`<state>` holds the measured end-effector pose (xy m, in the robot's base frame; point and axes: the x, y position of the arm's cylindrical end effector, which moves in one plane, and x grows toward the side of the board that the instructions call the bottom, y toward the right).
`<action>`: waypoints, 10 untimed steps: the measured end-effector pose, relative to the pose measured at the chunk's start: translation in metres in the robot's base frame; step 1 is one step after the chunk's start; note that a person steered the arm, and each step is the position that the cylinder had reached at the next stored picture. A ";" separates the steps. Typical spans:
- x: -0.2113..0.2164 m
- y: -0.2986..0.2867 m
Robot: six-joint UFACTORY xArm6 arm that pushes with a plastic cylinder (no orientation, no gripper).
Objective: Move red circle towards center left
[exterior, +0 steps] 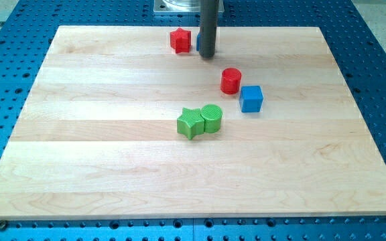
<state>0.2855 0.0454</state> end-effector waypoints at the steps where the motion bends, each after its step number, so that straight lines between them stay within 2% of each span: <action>1: 0.020 0.062; 2: 0.067 0.083; 3: 0.079 0.034; 4: 0.075 -0.053; 5: 0.070 -0.012; 6: 0.088 0.016; 7: 0.111 -0.035; 8: 0.103 -0.121; 10: 0.144 -0.153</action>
<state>0.4293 -0.1077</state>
